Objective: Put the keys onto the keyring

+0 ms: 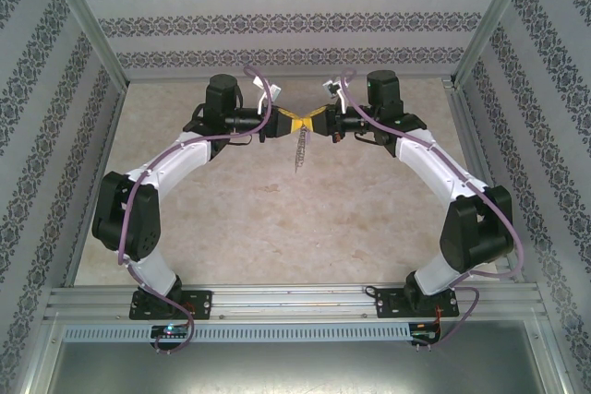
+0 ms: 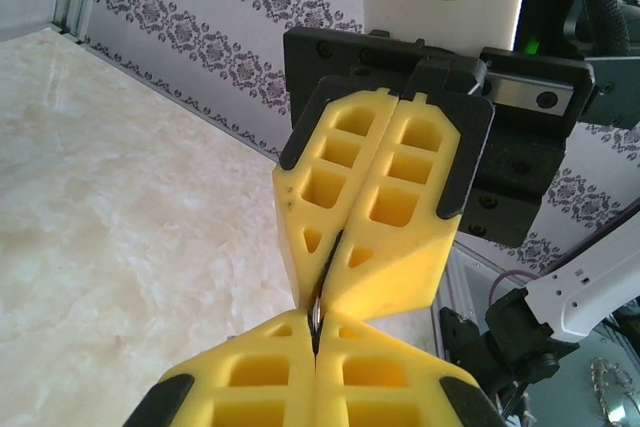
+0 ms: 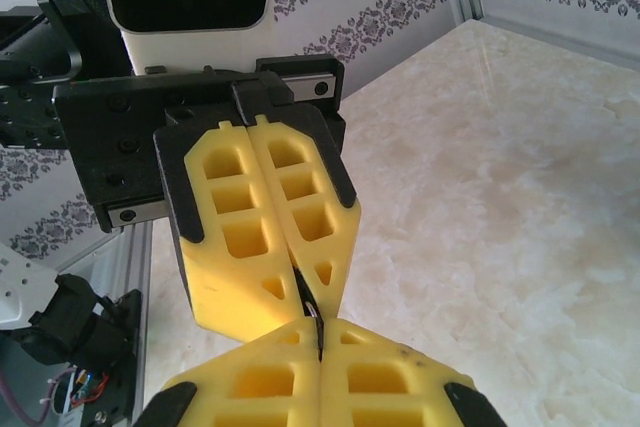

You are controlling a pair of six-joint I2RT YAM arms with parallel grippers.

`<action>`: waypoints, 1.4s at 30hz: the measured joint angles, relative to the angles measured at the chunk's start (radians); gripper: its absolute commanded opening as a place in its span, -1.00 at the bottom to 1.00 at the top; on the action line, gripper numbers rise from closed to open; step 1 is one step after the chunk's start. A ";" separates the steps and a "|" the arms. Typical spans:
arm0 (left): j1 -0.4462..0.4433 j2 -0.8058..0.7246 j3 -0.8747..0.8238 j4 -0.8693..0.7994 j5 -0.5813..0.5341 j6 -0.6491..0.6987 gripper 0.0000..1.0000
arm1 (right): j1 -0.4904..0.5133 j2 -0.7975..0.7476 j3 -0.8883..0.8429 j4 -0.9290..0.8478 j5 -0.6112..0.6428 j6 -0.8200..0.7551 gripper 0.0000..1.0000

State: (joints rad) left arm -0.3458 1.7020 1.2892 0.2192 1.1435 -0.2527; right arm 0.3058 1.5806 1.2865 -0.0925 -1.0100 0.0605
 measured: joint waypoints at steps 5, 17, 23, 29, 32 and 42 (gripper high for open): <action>-0.003 -0.016 -0.039 0.035 -0.019 -0.007 -1.00 | -0.015 -0.056 -0.075 0.068 0.030 0.053 -0.12; -0.008 -0.080 -0.154 0.159 -0.090 -0.060 -1.00 | -0.021 -0.343 -0.463 0.385 0.276 0.230 -0.11; -0.009 -0.104 -0.183 0.238 -0.094 -0.111 -1.00 | 0.069 -0.351 -0.542 0.463 0.403 0.240 -0.16; -0.009 -0.106 -0.184 0.261 -0.094 -0.132 -1.00 | 0.117 -0.351 -0.544 0.510 0.449 0.225 -0.19; -0.013 -0.106 -0.184 0.261 -0.094 -0.134 -1.00 | 0.122 -0.347 -0.544 0.516 0.450 0.221 -0.21; -0.022 -0.106 -0.184 0.259 -0.093 -0.133 -1.00 | 0.134 -0.305 -0.511 0.517 0.448 0.202 -0.29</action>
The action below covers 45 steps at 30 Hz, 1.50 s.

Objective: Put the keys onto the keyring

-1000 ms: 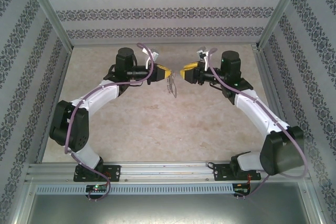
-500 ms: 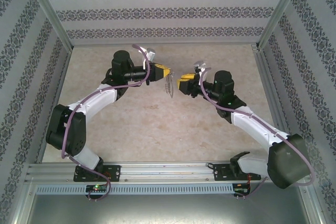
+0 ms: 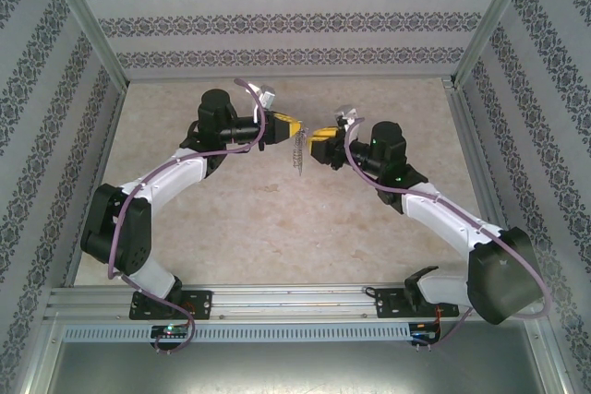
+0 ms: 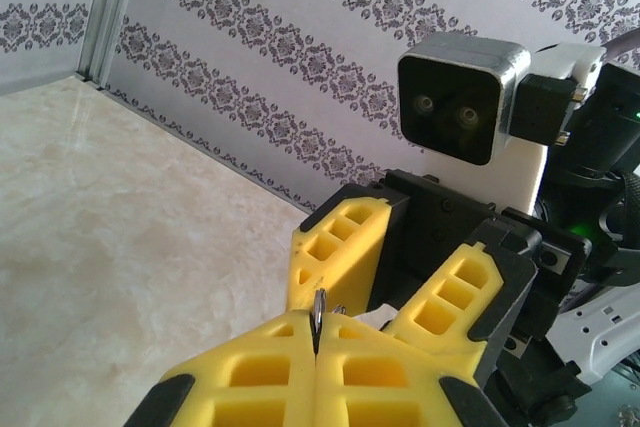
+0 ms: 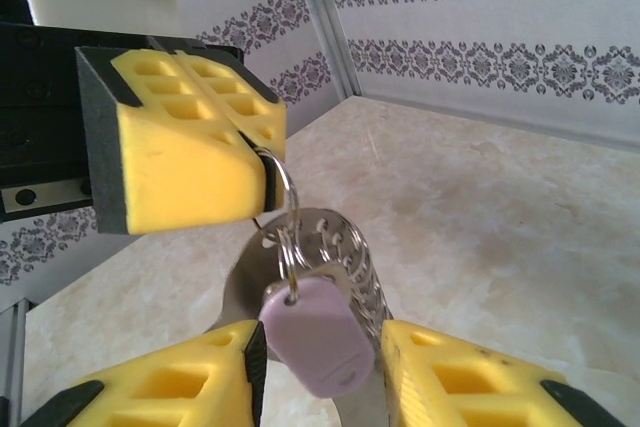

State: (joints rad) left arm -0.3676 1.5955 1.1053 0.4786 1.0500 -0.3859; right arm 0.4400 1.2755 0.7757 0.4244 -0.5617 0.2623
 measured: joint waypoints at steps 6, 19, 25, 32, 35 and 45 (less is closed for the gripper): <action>0.000 0.000 0.000 -0.010 0.000 0.004 -1.00 | 0.002 0.000 0.017 0.001 0.000 -0.006 -0.36; -0.009 0.000 0.000 -0.022 0.004 0.011 -1.00 | 0.002 0.023 0.049 0.000 -0.012 -0.008 -0.77; -0.011 0.000 0.000 -0.023 0.003 0.011 -1.00 | 0.003 0.023 0.049 -0.001 -0.035 -0.017 -1.00; -0.013 -0.002 0.000 -0.023 -0.009 0.011 -1.00 | 0.008 0.023 0.049 -0.001 -0.037 -0.027 -1.00; -0.018 -0.005 0.000 -0.023 -0.025 0.011 -1.00 | 0.013 0.023 0.049 -0.001 -0.029 -0.033 -1.00; -0.061 -0.047 -0.051 0.018 -0.159 0.006 -1.00 | 0.043 0.014 0.037 0.004 0.038 -0.035 -1.00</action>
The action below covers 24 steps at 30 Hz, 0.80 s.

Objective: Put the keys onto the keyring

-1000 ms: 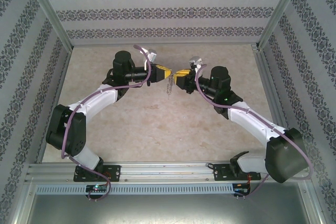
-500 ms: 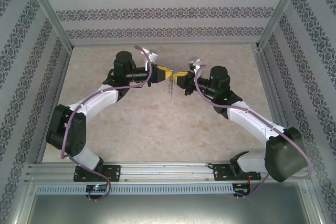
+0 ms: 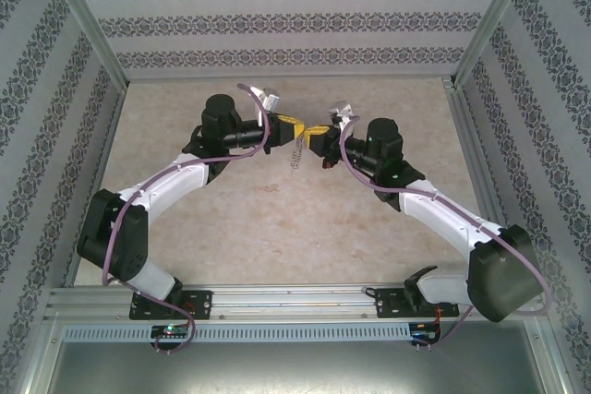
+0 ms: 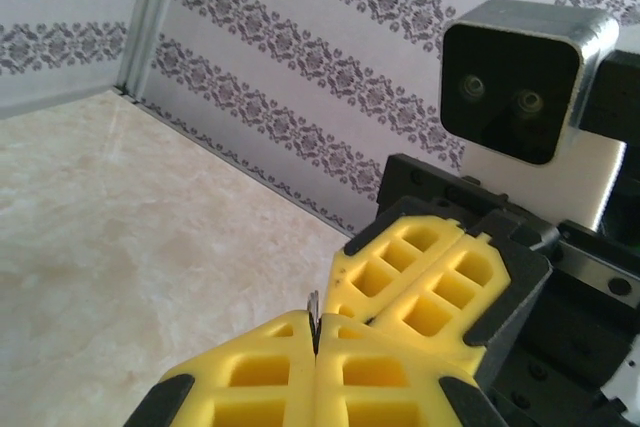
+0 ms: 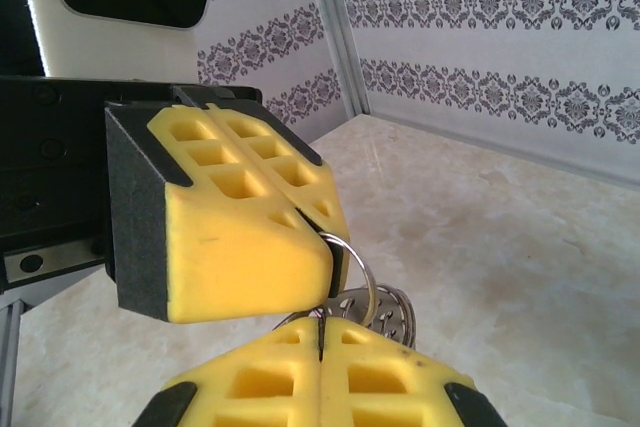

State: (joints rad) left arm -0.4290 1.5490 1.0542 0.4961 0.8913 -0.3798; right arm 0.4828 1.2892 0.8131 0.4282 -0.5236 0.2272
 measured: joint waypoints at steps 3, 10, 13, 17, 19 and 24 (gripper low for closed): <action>-0.013 -0.003 -0.028 0.039 -0.045 -0.007 -1.00 | 0.011 0.000 -0.013 0.011 0.032 0.002 -1.00; -0.047 -0.005 -0.103 0.177 -0.169 -0.045 -1.00 | 0.030 0.000 -0.063 0.092 0.130 0.038 -1.00; -0.058 -0.005 -0.126 0.228 -0.211 -0.064 -1.00 | 0.032 0.000 -0.085 0.140 0.168 0.066 -1.00; -0.072 -0.005 -0.153 0.300 -0.261 -0.082 -1.00 | 0.033 0.006 -0.098 0.199 0.198 0.109 -1.00; -0.076 -0.005 -0.165 0.331 -0.280 -0.090 -1.00 | 0.037 0.015 -0.098 0.221 0.206 0.126 -1.00; -0.076 -0.005 -0.177 0.372 -0.314 -0.101 -1.00 | 0.045 0.050 -0.094 0.276 0.198 0.168 -1.00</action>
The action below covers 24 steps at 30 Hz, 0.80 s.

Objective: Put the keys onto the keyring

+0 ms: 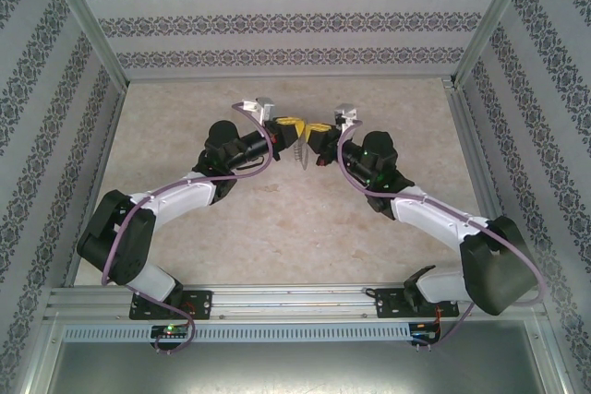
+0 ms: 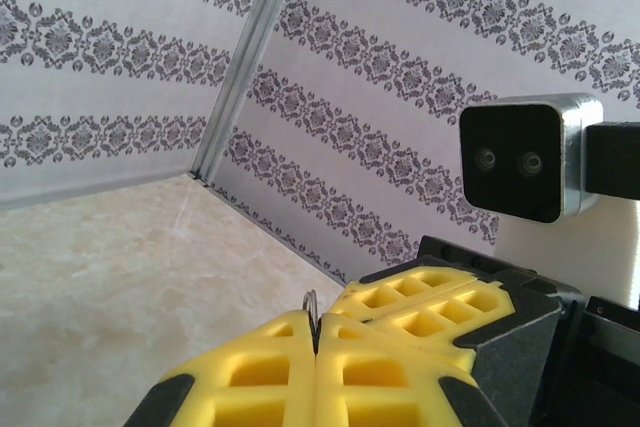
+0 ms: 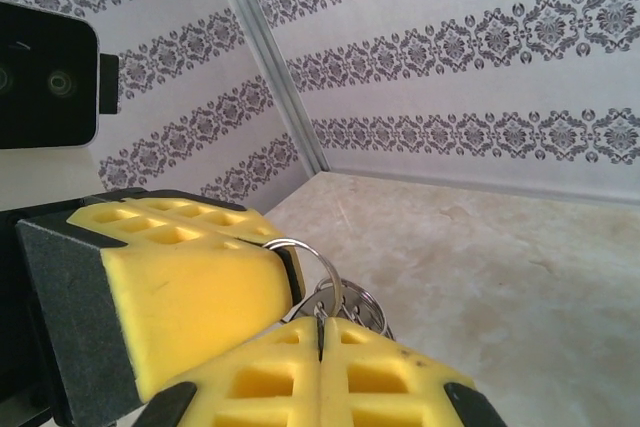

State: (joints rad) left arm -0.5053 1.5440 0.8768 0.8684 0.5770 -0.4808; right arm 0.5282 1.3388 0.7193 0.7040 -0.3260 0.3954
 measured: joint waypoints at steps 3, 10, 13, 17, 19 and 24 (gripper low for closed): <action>0.000 0.003 0.000 0.016 -0.017 -0.004 -1.00 | 0.000 0.024 0.019 0.010 -0.039 0.009 -1.00; 0.000 0.008 0.000 0.055 -0.032 -0.014 -1.00 | -0.018 0.035 0.048 0.003 -0.112 0.010 -0.90; -0.001 0.012 0.000 0.058 -0.027 -0.016 -1.00 | -0.032 0.028 0.048 -0.012 -0.146 0.006 -0.67; -0.014 0.016 0.000 0.074 -0.009 -0.018 -1.00 | -0.073 -0.015 0.032 -0.048 -0.220 0.018 -0.53; -0.019 0.018 0.000 0.084 0.002 -0.019 -1.00 | -0.103 -0.046 0.019 -0.055 -0.253 0.025 -0.46; -0.024 0.033 0.000 0.098 0.034 -0.019 -1.00 | -0.188 -0.121 0.011 -0.065 -0.293 0.048 -0.31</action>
State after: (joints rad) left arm -0.5293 1.5768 0.8772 0.9661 0.6113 -0.4995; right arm 0.3405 1.2175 0.7300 0.6388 -0.6189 0.4435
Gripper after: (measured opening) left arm 0.049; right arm 0.335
